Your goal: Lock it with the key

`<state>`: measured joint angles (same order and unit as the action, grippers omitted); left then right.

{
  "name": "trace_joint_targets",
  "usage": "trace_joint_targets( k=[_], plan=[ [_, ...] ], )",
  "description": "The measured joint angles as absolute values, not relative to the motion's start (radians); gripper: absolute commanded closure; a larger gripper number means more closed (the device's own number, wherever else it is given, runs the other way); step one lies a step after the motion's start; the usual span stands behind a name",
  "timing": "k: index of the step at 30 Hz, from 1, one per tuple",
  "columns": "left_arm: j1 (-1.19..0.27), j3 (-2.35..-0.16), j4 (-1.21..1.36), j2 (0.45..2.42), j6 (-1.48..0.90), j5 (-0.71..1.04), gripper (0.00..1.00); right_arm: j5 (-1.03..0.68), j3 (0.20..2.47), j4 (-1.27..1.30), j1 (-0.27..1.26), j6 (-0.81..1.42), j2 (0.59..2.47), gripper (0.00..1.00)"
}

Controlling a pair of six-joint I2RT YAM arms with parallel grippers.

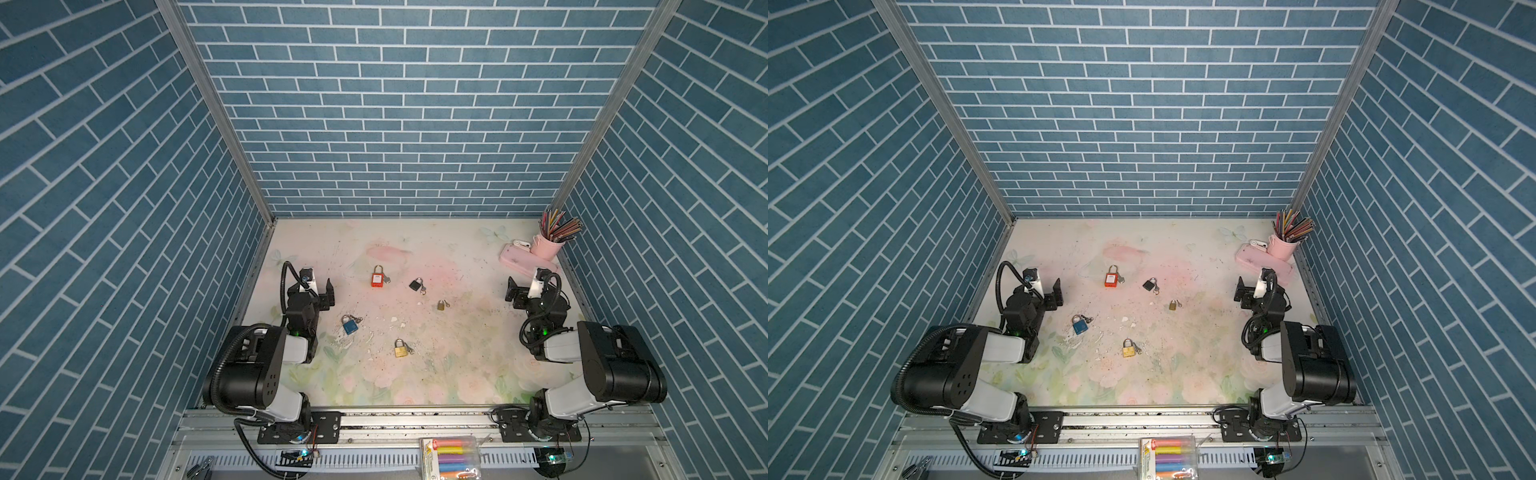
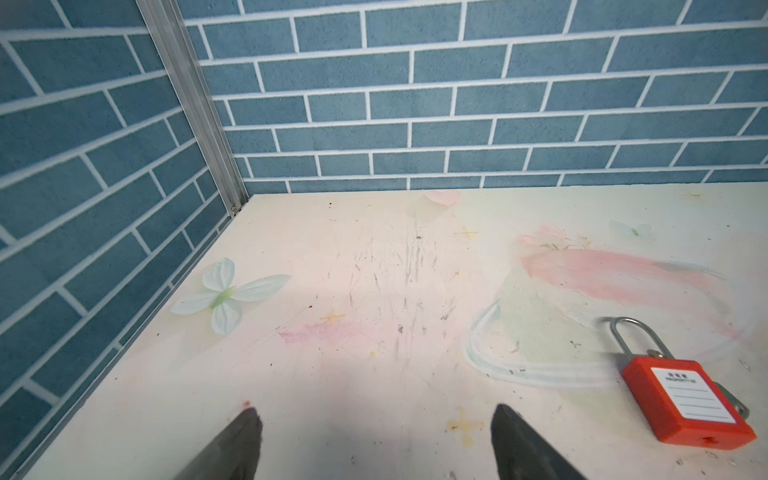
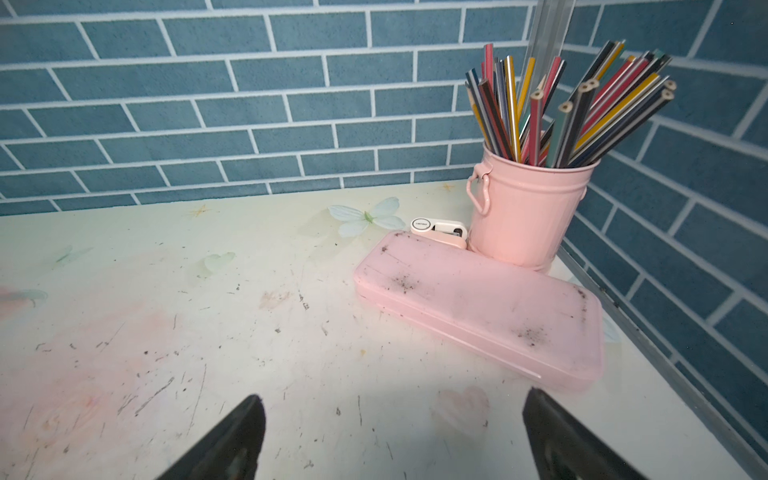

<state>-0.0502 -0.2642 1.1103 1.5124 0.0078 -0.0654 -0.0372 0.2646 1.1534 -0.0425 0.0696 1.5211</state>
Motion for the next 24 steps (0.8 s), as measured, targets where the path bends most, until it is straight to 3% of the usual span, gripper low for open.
trace_joint_targets(
  k=[24],
  plan=[
    [-0.043, -0.265, 1.113, 1.512, 0.013, -0.039, 0.13, -0.057, 0.265, 1.137, -0.044, 0.069, 1.521, 0.02]
  ],
)
